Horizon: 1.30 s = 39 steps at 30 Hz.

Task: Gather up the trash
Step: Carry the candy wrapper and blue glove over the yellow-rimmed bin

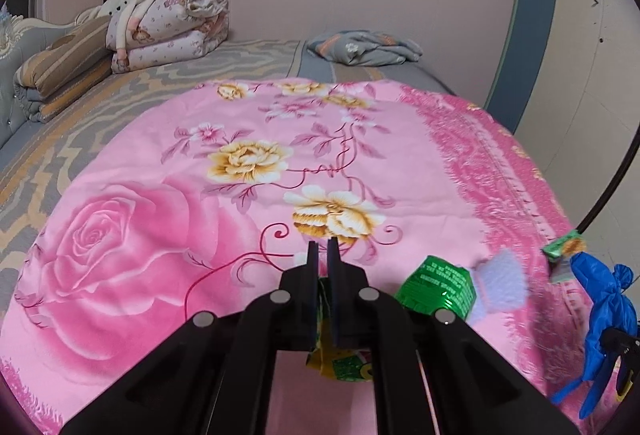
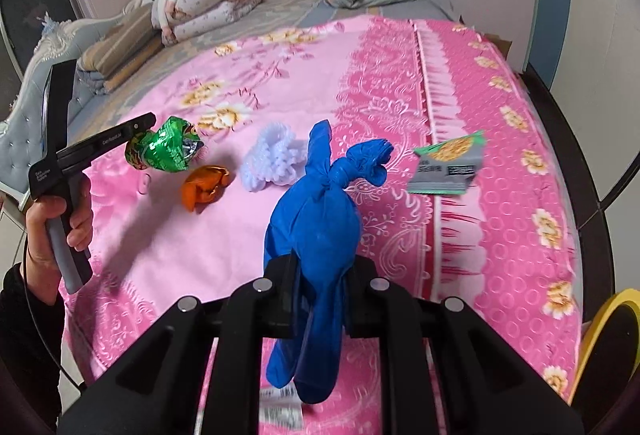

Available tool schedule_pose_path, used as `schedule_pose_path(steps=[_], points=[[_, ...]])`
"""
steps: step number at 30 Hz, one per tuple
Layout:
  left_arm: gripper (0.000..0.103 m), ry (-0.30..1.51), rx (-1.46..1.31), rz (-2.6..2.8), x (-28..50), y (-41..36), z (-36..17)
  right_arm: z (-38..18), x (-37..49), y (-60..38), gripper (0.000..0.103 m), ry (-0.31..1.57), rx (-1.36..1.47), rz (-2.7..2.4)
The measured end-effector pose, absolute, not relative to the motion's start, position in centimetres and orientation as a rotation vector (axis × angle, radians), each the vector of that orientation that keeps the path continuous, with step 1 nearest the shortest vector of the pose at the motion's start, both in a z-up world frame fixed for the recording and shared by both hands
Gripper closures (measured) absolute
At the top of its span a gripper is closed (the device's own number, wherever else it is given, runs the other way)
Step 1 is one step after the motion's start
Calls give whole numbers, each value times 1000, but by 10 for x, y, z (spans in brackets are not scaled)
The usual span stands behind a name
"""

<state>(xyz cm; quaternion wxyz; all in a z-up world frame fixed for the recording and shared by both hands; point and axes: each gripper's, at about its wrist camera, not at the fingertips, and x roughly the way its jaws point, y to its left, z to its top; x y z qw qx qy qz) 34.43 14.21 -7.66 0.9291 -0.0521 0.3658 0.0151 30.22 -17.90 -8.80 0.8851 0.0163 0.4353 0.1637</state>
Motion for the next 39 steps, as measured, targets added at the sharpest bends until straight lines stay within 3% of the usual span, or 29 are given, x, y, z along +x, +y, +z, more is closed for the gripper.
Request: schedule_pose_path(steps=[13,29,39], points=[[99,731,-53,-58,280,80,-41,-52,229,-242,89,858,100,293],[99,573,25,-260,220,-75,63,47,142,-375,89,599,212,163],[99,538,27,-395,214,-171,89,74,102,-475,89,498,299,-5]])
